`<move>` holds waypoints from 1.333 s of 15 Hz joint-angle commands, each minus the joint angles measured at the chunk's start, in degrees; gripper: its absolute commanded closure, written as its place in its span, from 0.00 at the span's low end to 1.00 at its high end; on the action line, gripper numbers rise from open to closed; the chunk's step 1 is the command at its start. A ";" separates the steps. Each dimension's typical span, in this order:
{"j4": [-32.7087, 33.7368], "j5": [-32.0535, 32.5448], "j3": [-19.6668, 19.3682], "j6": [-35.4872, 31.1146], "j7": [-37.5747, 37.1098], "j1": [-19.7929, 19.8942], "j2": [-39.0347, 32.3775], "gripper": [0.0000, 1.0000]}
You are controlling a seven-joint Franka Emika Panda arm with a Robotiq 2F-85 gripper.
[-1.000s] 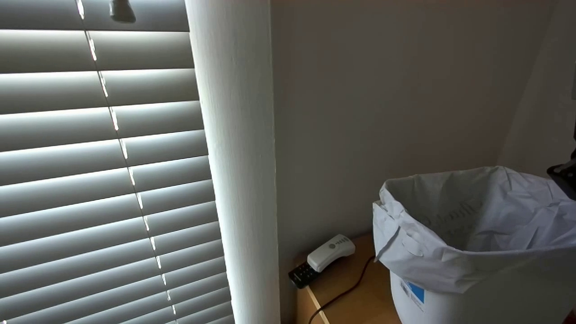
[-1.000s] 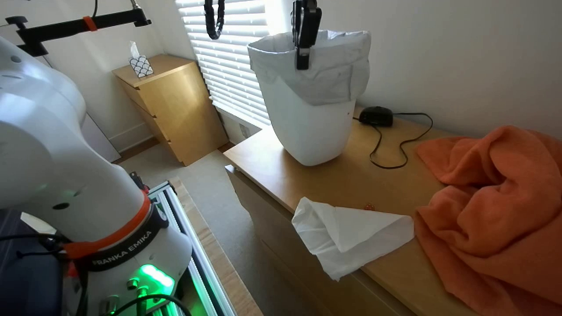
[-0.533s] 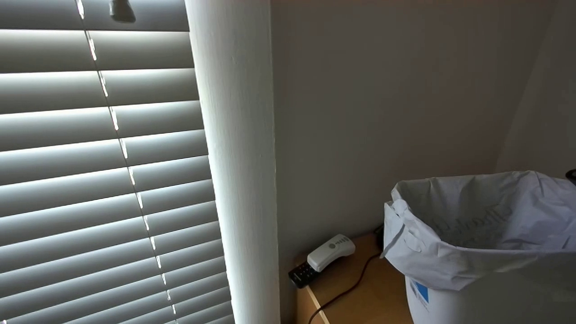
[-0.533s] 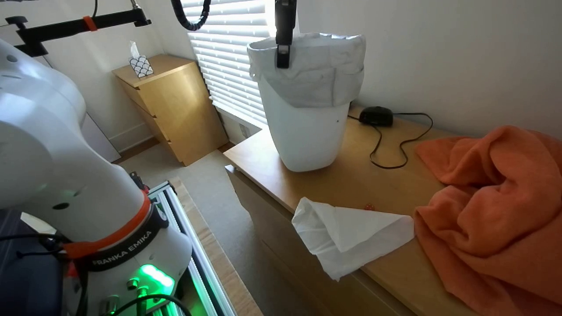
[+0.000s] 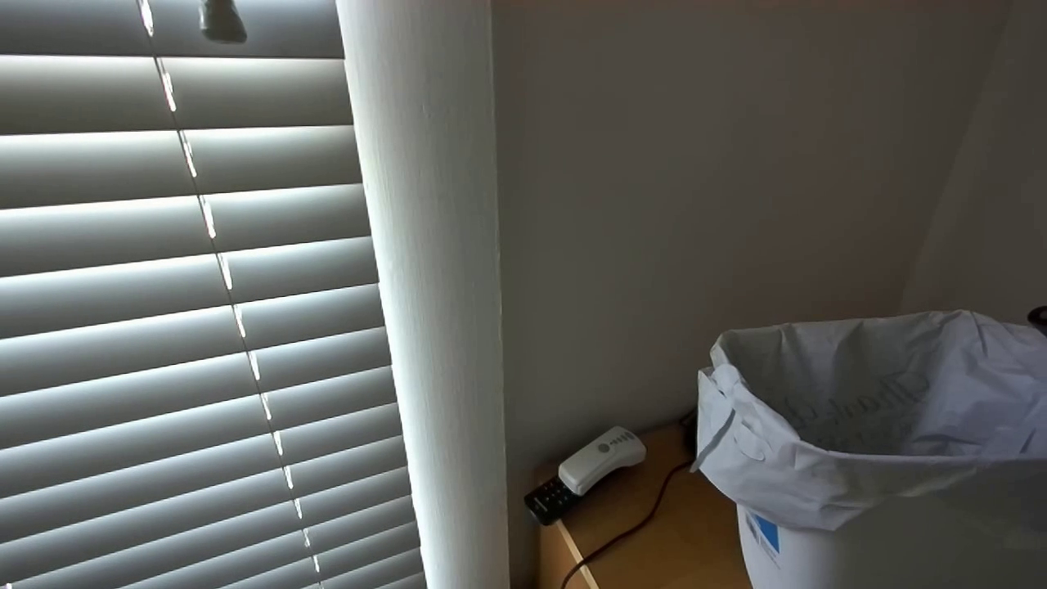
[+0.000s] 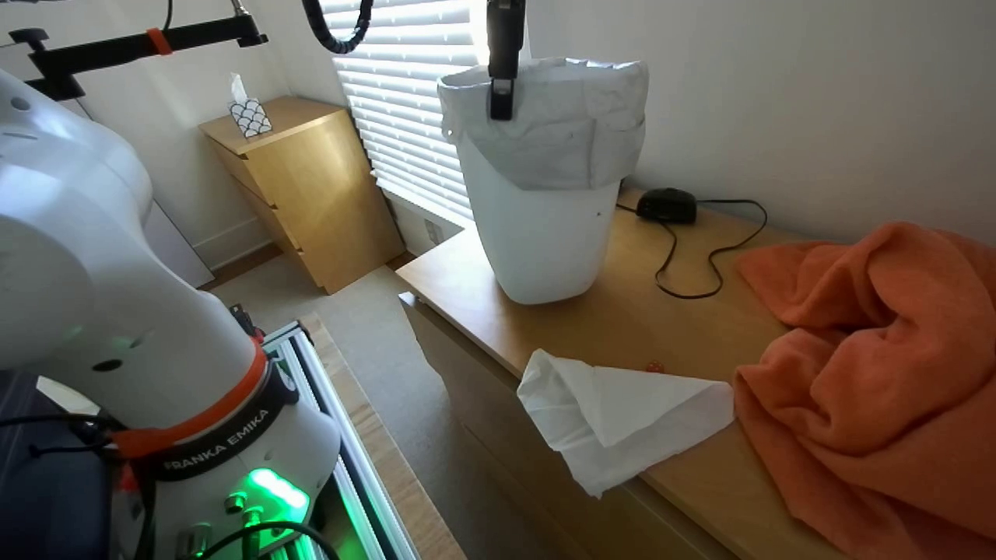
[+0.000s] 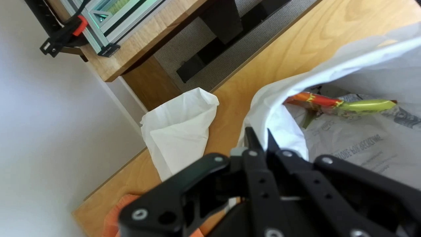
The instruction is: Turn the waste bin on the worktop clockwise once
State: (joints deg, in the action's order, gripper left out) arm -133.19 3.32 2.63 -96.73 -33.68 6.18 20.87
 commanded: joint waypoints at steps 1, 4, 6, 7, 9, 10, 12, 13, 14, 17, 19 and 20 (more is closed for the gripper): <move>-0.53 -4.09 -0.48 -0.27 -2.14 -0.10 0.61 0.99; -0.98 -6.30 0.02 -0.29 -5.14 -0.03 -0.02 0.99; -0.98 -7.05 0.20 -0.01 -7.58 0.04 -0.40 0.99; -1.06 -7.09 0.25 -0.27 -8.82 0.10 -0.46 0.99; -1.39 -7.76 0.31 -0.21 -10.86 -0.03 -0.41 0.99; -1.44 -8.15 0.36 0.43 -12.44 0.06 -0.69 0.99; -1.99 -8.58 0.76 0.23 -16.01 0.04 -0.80 0.99; -2.26 -8.76 0.94 0.08 -17.70 -0.03 -0.63 0.99; -2.81 -8.41 1.38 -0.42 -19.81 -0.03 -0.15 0.99; -3.44 -7.81 2.24 -1.53 -24.65 -0.17 0.53 0.99; -3.79 -7.47 2.74 -1.91 -27.30 -0.27 1.34 0.99; -3.65 -7.20 2.86 -1.56 -27.14 -0.57 1.53 0.99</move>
State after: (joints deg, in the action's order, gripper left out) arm -134.24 -4.25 4.73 -96.45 -56.93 6.06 21.18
